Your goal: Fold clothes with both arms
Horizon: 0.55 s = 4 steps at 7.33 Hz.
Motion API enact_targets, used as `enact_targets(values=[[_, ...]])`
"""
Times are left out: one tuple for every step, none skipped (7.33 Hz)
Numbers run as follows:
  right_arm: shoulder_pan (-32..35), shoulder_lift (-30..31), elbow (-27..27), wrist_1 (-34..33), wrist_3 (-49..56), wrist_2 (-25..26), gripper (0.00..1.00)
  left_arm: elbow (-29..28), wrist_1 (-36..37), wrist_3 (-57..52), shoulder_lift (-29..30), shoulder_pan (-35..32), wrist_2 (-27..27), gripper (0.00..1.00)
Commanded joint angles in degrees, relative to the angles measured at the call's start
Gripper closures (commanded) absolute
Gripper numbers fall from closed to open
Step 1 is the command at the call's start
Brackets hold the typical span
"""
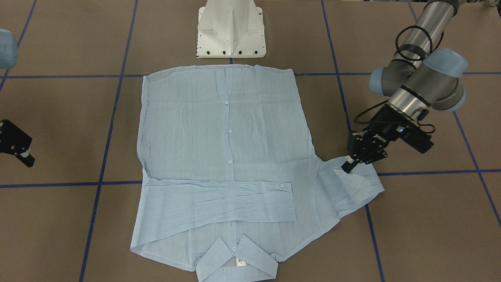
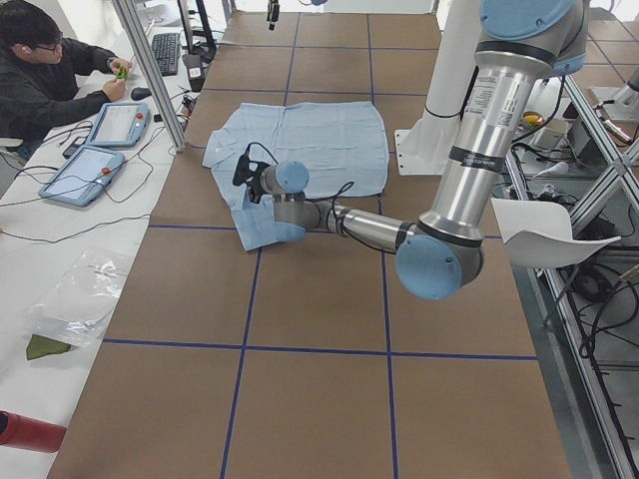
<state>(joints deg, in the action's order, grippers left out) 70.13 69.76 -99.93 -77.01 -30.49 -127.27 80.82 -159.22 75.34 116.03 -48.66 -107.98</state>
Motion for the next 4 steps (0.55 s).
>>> enact_targets(values=[[0.00,0.02,0.18,-0.07,-0.01,0.00,0.00,-3.88,9.51,4.72,12.24,6.88,7.58,1.00],[0.00,0.02,0.18,-0.07,-0.01,0.00,0.00,-7.74,9.71,4.72,15.77,9.09,10.57,1.00],[0.00,0.02,0.18,-0.07,-0.09,0.09,0.00,-9.69,9.72,4.46,18.67,12.50,14.34,1.00],[0.00,0.02,0.18,0.01,-0.88,0.01,0.00,-11.19,9.80,4.11,21.14,14.89,16.12,1.00]])
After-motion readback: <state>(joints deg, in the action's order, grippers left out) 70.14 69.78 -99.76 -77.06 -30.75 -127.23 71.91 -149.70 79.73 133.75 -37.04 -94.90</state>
